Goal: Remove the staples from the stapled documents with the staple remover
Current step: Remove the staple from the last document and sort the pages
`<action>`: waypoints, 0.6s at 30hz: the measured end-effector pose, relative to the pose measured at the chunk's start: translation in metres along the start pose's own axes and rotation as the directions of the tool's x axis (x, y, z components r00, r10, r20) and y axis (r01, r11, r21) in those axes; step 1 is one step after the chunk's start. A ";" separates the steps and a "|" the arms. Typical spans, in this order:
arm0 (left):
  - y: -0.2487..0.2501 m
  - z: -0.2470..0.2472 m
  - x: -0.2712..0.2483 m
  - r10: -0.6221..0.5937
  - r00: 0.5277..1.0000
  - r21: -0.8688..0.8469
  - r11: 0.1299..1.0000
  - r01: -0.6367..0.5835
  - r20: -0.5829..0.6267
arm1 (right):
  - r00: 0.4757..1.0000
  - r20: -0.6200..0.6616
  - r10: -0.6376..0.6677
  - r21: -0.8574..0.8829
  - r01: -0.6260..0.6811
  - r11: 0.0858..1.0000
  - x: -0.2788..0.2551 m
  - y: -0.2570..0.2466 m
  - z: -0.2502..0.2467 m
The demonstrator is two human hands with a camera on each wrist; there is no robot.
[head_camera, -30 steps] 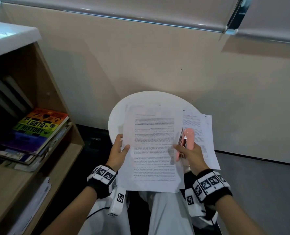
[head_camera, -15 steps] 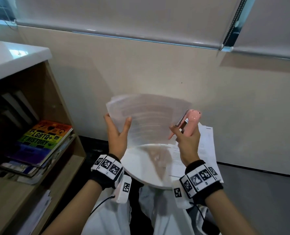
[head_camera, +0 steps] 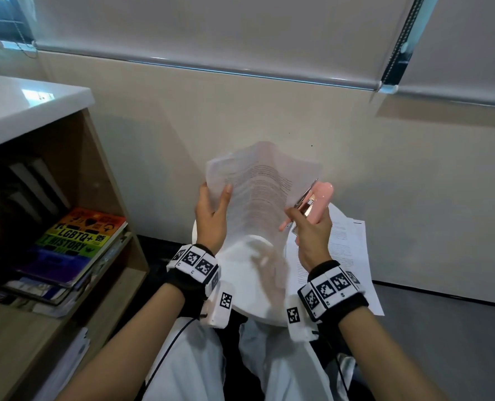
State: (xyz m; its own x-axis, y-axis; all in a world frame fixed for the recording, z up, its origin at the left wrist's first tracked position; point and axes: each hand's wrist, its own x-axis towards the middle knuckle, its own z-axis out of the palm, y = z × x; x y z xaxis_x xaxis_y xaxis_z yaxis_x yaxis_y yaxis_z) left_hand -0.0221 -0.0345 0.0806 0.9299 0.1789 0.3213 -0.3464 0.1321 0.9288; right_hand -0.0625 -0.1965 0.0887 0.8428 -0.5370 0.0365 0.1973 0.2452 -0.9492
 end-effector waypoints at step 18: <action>0.004 -0.015 0.012 0.048 0.998 0.024 0.999 -0.047 -0.044 | 1.000 0.004 0.003 0.028 -0.003 1.000 0.007 0.000 0.001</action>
State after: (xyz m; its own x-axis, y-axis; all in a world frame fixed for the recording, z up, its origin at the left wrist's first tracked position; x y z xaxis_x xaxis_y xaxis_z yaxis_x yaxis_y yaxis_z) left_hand -0.0136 -0.0176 0.0852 0.9057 0.2283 0.3572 -0.3869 0.1005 0.9166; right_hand -0.0557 -0.1994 0.0893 0.8454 -0.5330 0.0348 0.2084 0.2693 -0.9402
